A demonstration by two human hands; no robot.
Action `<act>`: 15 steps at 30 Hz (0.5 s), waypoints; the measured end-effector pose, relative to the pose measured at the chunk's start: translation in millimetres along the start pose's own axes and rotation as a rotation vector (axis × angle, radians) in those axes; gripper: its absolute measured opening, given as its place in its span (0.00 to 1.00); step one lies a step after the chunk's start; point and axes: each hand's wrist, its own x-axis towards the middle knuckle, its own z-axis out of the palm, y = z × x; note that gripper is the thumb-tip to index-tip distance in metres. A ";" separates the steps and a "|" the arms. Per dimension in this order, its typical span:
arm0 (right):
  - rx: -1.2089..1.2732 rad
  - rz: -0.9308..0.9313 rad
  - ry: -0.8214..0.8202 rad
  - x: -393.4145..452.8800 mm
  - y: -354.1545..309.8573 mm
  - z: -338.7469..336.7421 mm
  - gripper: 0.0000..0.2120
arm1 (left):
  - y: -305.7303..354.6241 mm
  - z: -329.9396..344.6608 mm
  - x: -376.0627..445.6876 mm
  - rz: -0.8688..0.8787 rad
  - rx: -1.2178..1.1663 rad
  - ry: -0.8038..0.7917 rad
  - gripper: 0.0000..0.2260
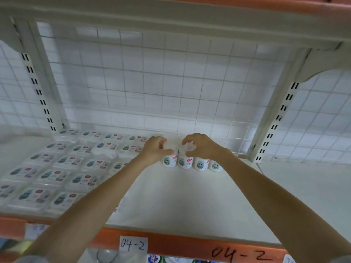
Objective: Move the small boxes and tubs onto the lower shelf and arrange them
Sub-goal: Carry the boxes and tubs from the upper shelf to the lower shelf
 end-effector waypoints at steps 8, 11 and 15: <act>0.031 -0.064 0.032 -0.1 6.8 1.3 0.15 | 3.2 6.1 -5.2 0.027 -0.043 0.056 0.22; 0.019 -0.066 0.044 -1.3 8.0 2.2 0.15 | 0.3 6.8 -4.8 0.011 -0.045 0.055 0.24; -0.011 -0.062 0.064 -3.7 8.0 3.8 0.15 | -1.5 7.3 -4.1 -0.006 -0.038 0.060 0.25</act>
